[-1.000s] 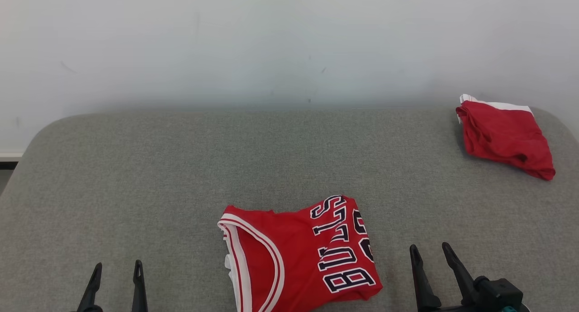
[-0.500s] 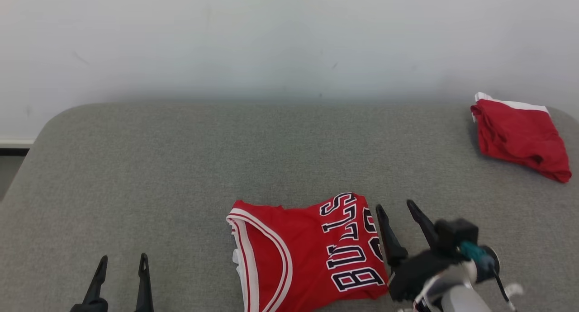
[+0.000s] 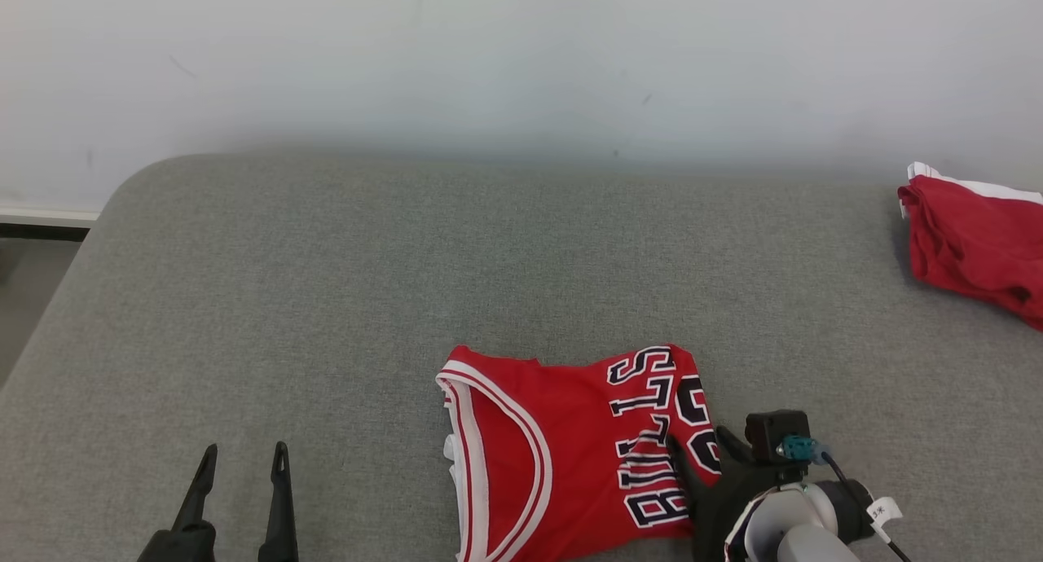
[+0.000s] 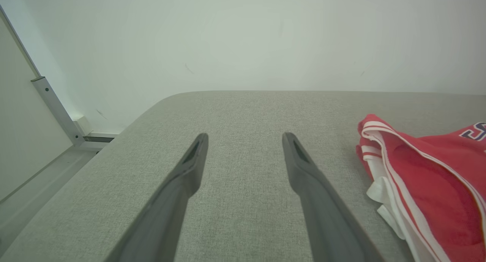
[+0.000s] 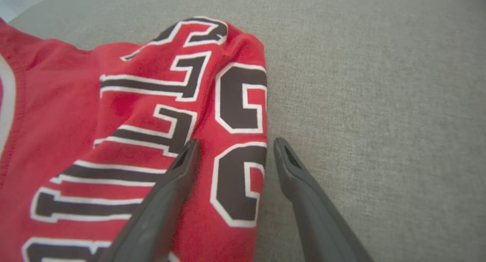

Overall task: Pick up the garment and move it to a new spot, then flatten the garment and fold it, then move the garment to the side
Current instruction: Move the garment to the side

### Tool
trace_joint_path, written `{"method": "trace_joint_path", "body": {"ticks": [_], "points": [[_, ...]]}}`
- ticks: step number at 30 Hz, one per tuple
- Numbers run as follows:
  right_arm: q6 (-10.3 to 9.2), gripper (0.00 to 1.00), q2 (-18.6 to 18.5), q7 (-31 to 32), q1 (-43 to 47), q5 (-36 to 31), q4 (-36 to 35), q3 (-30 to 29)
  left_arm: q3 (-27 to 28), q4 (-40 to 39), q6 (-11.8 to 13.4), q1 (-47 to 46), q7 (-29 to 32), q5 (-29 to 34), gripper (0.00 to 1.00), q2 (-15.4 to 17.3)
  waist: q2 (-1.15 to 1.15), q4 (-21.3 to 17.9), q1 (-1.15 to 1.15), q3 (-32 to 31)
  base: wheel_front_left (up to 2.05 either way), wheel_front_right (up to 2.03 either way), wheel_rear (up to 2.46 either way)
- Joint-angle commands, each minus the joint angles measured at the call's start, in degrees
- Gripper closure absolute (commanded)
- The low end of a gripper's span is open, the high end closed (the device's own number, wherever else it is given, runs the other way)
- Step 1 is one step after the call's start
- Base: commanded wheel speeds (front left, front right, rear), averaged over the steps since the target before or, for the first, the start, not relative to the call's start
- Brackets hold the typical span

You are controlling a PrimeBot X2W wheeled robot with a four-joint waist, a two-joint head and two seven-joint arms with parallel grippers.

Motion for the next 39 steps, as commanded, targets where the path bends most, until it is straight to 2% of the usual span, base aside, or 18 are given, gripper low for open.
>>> {"method": "trace_joint_path", "body": {"ticks": [1, 7, 8, 9, 10, 12, 19, 25, 32, 39], "points": [[-0.14, 0.00, -0.1, 0.8, -0.4, -0.1, 1.9, 0.7, 0.1, 0.3, 0.0, -0.8, -0.6, -0.2, 0.00, 0.0, 0.00, -0.2, -0.01, 0.1, 0.00, 0.00, 0.00], [-0.14, 0.00, 0.3, 0.7, -2.8, 0.7, 8.6, 2.6, -0.1, 0.9, 0.3, -1.6, -1.0, -0.4, 0.00, 0.3, 0.00, -0.4, -0.01, 0.8, 0.00, 0.00, 0.00], [-0.14, 0.24, 0.7, 0.7, -3.8, 1.9, 10.4, 3.9, -0.2, 1.1, 0.2, -1.8, -1.1, -0.4, 0.00, 0.4, 0.00, -0.3, -0.01, 0.9, 0.00, 0.00, 0.00], [-0.14, 0.74, 0.9, 0.4, -4.2, 2.9, 10.9, 4.6, -0.2, 1.3, 0.1, -1.8, -1.2, -0.5, 0.00, 0.5, 0.00, -0.3, -0.01, 0.9, 0.00, 0.00, 0.00], [-0.14, 1.00, 1.1, 0.2, -4.7, 3.7, 11.2, 5.3, -0.2, 1.4, 0.2, -1.8, -1.1, -0.5, 0.00, 0.5, 0.00, -0.2, -0.01, 0.9, 0.00, 0.00, 0.00], [-0.14, 1.00, 1.1, -0.4, -5.8, 5.3, 11.8, 6.6, -0.2, 1.5, 0.4, -1.8, -1.2, -0.7, 0.00, 0.4, 0.00, -0.2, -0.01, 0.8, 0.00, 0.00, 0.00], [-0.14, 1.00, -2.4, -3.1, -13.8, 8.2, 11.0, 10.6, 0.5, 1.8, 0.3, -1.8, -1.6, -2.1, 0.00, 0.1, 0.00, -1.7, -0.01, 2.2, 0.00, 0.00, 0.00], [-0.14, 1.00, -8.1, -2.8, -23.1, 10.3, 10.7, 13.1, -0.2, 0.3, 0.0, -4.8, -1.7, -2.5, 0.00, -0.4, 0.00, -2.7, -0.01, 7.8, 0.00, 0.00, 0.00], [-0.14, 1.00, -14.4, -3.8, -32.1, 12.2, 11.8, 13.6, -0.3, -0.1, -0.8, -8.8, -1.9, -2.2, 0.00, 0.6, 0.00, -5.1, -0.01, 13.8, 0.00, 0.00, 0.00], [-0.14, 1.00, -18.1, -4.7, -39.3, 11.9, 13.8, 14.5, 0.0, -2.7, -1.0, -11.3, -2.0, -1.1, 0.00, 2.1, 0.00, -7.8, -0.01, 18.1, 0.00, 0.00, 0.00]]}}
